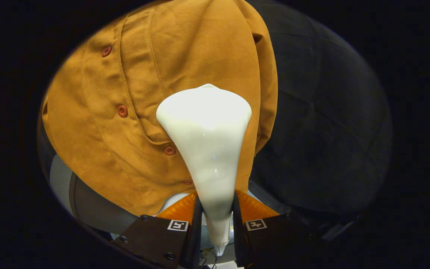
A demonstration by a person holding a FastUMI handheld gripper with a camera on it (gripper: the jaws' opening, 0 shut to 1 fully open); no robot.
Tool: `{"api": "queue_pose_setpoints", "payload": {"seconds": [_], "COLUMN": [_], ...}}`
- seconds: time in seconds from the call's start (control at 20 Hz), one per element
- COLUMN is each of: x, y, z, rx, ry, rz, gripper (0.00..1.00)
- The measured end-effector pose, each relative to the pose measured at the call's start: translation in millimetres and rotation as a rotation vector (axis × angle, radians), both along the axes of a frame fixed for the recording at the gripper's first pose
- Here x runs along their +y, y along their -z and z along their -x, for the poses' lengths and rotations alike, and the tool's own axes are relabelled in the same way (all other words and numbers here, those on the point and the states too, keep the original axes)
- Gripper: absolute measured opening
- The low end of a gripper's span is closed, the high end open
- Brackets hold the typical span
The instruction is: Iron the clothes twice with a garment steamer, once on the left side and once on the right side.
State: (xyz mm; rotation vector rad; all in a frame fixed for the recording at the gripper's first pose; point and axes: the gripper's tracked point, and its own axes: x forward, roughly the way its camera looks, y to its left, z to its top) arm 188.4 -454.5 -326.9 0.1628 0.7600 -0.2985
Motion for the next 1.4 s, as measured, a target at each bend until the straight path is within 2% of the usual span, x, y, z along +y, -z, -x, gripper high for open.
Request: {"api": "queue_pose_setpoints", "payload": {"seconds": [0.25,0.45,0.65,0.95,1.15,1.4], "x": [-8,-8,0,37,81,148], "y": [14,1,-46,-139,-202,-257], "z": [16,24,34,40,46,55], "rx": [0.053,0.034,-0.05,-0.235,-0.355,-0.478], "ry": [0.034,0.049,0.064,0.021,-0.024,-0.086], "rz": [-0.005,0.043,0.092,0.177,0.204,0.236], "gripper": [0.4,0.4,0.4,0.4,0.4,0.4]}}
